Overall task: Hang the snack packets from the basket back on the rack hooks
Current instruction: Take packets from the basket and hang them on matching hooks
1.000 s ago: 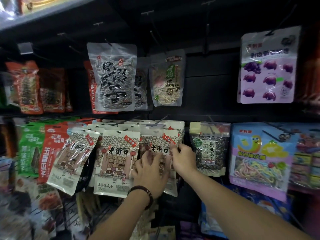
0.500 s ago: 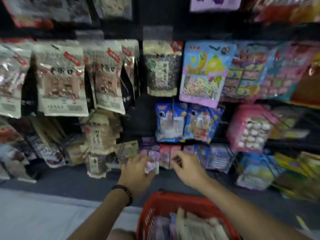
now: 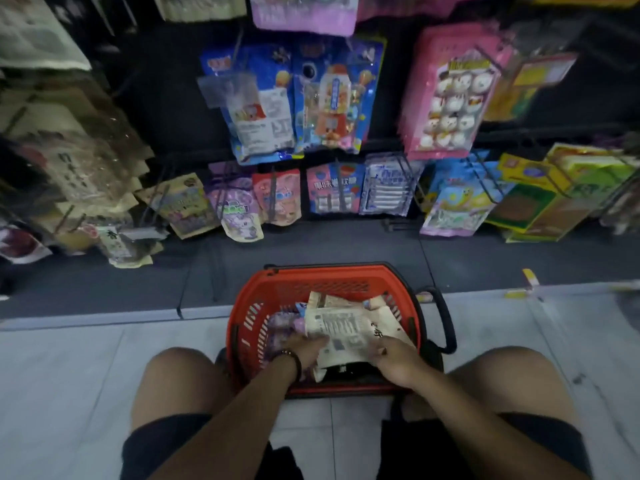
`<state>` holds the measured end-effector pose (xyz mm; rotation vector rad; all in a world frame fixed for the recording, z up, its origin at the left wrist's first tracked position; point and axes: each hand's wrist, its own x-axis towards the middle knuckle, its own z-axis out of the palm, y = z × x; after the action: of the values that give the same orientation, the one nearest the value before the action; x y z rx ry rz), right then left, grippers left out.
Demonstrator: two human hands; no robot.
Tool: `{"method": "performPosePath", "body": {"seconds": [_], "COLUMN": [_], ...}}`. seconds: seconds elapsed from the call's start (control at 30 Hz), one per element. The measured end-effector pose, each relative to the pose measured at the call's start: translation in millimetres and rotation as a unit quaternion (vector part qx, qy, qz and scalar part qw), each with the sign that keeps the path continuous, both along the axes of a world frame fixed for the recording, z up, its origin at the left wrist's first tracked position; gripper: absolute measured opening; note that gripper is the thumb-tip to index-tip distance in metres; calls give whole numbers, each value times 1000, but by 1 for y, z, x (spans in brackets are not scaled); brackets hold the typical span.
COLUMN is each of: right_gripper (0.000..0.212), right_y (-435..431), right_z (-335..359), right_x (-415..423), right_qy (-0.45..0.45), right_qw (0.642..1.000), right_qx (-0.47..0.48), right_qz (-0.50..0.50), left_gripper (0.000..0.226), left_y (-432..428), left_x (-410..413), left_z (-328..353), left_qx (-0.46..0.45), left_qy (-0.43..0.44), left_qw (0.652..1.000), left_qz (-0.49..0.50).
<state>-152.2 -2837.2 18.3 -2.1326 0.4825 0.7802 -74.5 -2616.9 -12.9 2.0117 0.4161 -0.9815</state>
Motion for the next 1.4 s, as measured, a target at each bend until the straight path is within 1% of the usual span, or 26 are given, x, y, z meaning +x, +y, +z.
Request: {"method": "performPosePath", "body": {"seconds": [0.07, 0.13, 0.17, 0.27, 0.33, 0.4, 0.43, 0.47, 0.57, 0.63, 0.73, 0.77, 0.8, 0.83, 0.87, 0.9, 0.97, 1.0, 1.07, 1.13, 1.2, 1.27, 1.33, 1.4], "right_gripper": [42, 49, 48, 37, 39, 39, 38, 38, 39, 37, 34, 35, 38, 41, 42, 42, 37, 33, 24, 27, 36, 41, 51, 56], "right_y": [-5, -7, -8, -8, -8, -7, -6, -5, 1, 6, 15, 18, 20, 21, 22, 23, 23, 23, 22, 21, 22, 21, 19, 17], "right_z": [-10, -13, -16, -17, -15, -11, -9, -8, -4, -3, -2, 0, 0, 0, 2, 4, 6, 6, 10, 17, 33, 53, 75, 97], "right_x": [-11, -18, -21, -20, -19, -19, -20, -21, -25, -28, -35, -37, -39, -40, -42, -43, -44, -45, -44, -42, -38, -27, -9, 11], "right_qy": [-7, -22, -28, -50, -57, -53, -54, -54, -45, -38, -24, -22, -19, -18, -18, -19, -21, -22, -25, -28, -13, 6, -30, -101], "right_qw": [1000, 999, 998, 997, 996, 996, 996, 996, 996, 996, 996, 996, 996, 997, 997, 997, 996, 995, 989, 969, 924, 876, 827, 775], "right_qx": [17, 25, 26, 23, 22, 9, 4, 3, -1, -4, -2, -1, 0, 0, 1, 2, 6, 9, 21, 70, 162, 276, 377, 435], "right_qz": [-24, -35, -40, -55, -67, -74, -73, -73, -71, -76, -88, -85, -82, -78, -76, -77, -90, -102, -146, -233, -346, -396, -415, -447], "left_gripper": [57, 60, 59, 57, 56, 59, 61, 62, 60, 51, 49, 53, 59, 61, 54, 41, 11, 6, 10, 6, 5, 11, 22, 29], "left_y": [-16, -23, -28, -36, -39, -39, -37, -31, -28, -34, -36, -37, -37, -40, -43, -47, -56, -58, -56, -49, -39, -32, -28, -24], "left_x": [-1, 2, 5, 9, 11, 14, 16, 20, 20, 9, -6, -9, -12, -16, -17, -18, -22, -25, -28, -33, -37, -41, -45, -46], "left_z": [-22, -37, -45, -44, -37, -42, -50, -72, -90, -62, -59, -65, -65, -59, -54, -52, -25, -8, 18, 43, 60, 78, 100, 123], "left_qx": [-25, -52, -55, -40, -50, -66, -70, -69, -65, -63, 4, 37, 82, 119, 117, 85, 8, -29, -63, -101, -195, -290, -364, -416], "left_qy": [25, 38, 47, 73, 90, 114, 115, 115, 90, 63, -12, -42, -70, -97, -128, -155, -175, -178, -183, -197, -193, -184, -178, -186], "left_qw": [998, 990, 988, 990, 991, 988, 986, 986, 987, 989, 992, 991, 990, 986, 983, 982, 977, 971, 960, 941, 913, 883, 856, 837], "left_qz": [56, 124, 138, 117, 91, 85, 94, 101, 118, 121, 124, 118, 93, 70, 60, 71, 122, 154, 203, 257, 302, 321, 322, 302]}}
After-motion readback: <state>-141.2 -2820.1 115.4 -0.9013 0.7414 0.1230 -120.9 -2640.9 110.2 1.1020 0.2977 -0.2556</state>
